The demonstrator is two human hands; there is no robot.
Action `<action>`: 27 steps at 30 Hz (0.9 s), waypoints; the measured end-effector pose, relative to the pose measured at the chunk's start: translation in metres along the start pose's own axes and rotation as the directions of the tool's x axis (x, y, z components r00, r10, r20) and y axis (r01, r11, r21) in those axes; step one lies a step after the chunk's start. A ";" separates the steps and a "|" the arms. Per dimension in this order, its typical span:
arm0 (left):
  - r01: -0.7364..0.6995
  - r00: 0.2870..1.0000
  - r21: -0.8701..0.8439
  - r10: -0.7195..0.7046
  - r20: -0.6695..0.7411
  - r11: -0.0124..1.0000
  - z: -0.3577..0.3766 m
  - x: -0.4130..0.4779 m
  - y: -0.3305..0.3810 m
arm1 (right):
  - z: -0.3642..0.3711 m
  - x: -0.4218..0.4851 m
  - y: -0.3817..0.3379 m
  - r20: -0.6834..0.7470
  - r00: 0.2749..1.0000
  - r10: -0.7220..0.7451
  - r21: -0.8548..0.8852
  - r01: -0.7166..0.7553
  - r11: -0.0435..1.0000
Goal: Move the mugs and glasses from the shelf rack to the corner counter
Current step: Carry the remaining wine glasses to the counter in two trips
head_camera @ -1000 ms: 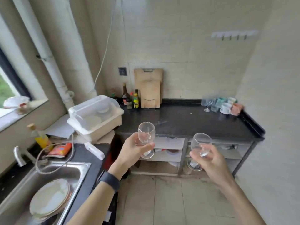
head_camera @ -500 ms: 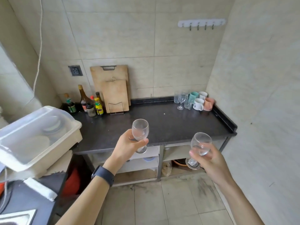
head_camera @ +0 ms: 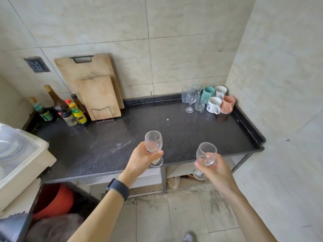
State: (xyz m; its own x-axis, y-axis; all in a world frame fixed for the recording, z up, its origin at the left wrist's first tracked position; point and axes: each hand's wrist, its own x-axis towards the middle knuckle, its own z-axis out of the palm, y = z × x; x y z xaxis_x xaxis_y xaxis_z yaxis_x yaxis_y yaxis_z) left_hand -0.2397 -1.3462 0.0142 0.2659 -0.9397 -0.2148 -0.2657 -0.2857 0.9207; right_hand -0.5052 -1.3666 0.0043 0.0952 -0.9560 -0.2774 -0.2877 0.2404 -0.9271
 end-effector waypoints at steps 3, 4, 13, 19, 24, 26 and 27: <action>0.064 0.998 -0.021 -0.065 -0.015 0.998 0.020 0.037 -0.005 | -0.004 0.045 -0.001 0.055 0.998 0.025 -0.045 -0.023 0.999; 0.083 0.996 -0.024 -0.084 -0.021 0.996 0.026 0.046 -0.006 | -0.004 0.057 -0.001 0.068 0.997 0.034 -0.054 -0.031 0.998; 0.182 0.982 -0.112 -0.186 -0.034 0.977 0.060 0.151 -0.022 | 0.017 0.181 0.005 0.139 0.981 0.133 -0.171 -0.109 0.979; 0.220 0.976 -0.079 -0.219 0.020 0.972 0.066 0.231 -0.037 | 0.041 0.252 -0.002 0.153 0.960 0.236 -0.196 -0.205 0.959; 0.210 0.978 -0.014 -0.210 0.007 0.978 0.065 0.301 -0.043 | 0.061 0.314 0.001 0.128 0.967 0.219 -0.294 -0.174 0.940; 0.208 0.978 0.021 -0.209 0.012 0.978 0.063 0.329 -0.046 | 0.069 0.341 -0.004 0.113 0.975 0.193 -0.337 -0.145 0.930; 0.221 0.975 0.036 -0.221 0.011 0.975 0.062 0.341 -0.046 | 0.074 0.354 -0.008 0.099 0.978 0.186 -0.351 -0.140 0.926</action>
State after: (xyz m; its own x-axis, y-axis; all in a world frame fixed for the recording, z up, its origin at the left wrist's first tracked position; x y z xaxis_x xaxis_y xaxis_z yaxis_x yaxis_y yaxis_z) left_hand -0.1949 -1.6650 -0.1214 0.3077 -0.8553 -0.4169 -0.2335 -0.4926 0.8383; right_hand -0.3991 -1.6945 -0.1055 0.1337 -0.8734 -0.4683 -0.6141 0.2979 -0.7308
